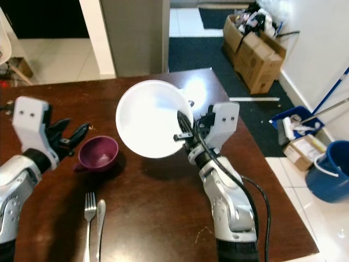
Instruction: Setting the table
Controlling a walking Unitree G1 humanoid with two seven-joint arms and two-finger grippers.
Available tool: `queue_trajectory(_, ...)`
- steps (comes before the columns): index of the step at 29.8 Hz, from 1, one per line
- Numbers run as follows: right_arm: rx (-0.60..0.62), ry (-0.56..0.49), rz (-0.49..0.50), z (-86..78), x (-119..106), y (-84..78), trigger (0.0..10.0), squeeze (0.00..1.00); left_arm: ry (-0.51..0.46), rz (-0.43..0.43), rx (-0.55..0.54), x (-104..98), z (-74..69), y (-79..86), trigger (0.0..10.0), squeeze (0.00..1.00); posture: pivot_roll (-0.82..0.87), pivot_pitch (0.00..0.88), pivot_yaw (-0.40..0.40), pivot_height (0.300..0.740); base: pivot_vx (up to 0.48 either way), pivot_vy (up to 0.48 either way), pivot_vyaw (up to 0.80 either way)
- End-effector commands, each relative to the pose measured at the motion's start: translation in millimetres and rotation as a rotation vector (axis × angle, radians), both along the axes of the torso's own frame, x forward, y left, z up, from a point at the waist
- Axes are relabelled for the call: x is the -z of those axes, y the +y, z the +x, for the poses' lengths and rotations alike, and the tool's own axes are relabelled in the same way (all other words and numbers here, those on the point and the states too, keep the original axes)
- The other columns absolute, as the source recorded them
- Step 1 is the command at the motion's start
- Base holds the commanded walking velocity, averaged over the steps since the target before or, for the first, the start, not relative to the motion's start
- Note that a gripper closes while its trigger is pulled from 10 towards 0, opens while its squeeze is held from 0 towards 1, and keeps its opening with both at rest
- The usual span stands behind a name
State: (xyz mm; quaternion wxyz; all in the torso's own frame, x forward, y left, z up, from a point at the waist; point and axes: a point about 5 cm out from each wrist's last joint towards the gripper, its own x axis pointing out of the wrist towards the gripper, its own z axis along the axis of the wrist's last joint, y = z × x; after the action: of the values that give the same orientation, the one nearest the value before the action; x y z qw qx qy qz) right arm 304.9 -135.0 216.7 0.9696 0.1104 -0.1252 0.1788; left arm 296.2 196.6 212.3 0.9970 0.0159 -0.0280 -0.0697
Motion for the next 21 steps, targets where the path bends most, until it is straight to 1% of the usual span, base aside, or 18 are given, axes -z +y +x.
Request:
queue_trajectory(1, 0.03, 0.012, -0.003, -3.5, 2.0, -1.7, 10.0, 0.0, -0.006, 0.004, -0.066, 4.5, -4.4, 6.5, 10.0, 0.0, -0.01, 0.046, 0.088, 0.74, 0.0, 0.0, 0.0)
queue_trajectory(3, 0.037, 0.015, -0.002, -3.6, 2.5, -2.3, 10.0, 0.0, -0.008, 0.005, -0.071, 5.1, -4.7, 6.4, 10.0, 0.0, -0.01, 0.046, 0.088, 0.74, 0.0, 0.0, 0.0)
queue_trajectory(12, 0.085, 0.034, -0.02, -1.0, 5.6, -5.4, 10.0, 0.0, -0.023, -0.001, -0.092, 8.3, 0.2, -5.4, 10.0, 0.0, -0.02, 0.034, 0.089, 0.74, 0.0, 0.0, 0.0)
queue_trajectory(14, 0.09, 0.041, -0.019, -1.2, 7.1, -5.4, 10.0, 0.0, -0.032, -0.001, -0.094, 7.8, 0.9, -7.4, 10.0, 0.0, -0.02, 0.033, 0.09, 0.74, -0.244, 0.0, 0.0)
queue_trajectory(21, 0.094, 0.051, -0.013, -0.7, 9.7, -4.6, 10.0, 0.0, -0.039, 0.0, -0.097, 6.9, 1.5, -8.2, 10.0, 0.0, -0.02, 0.03, 0.09, 0.74, -0.468, 0.0, 0.0)
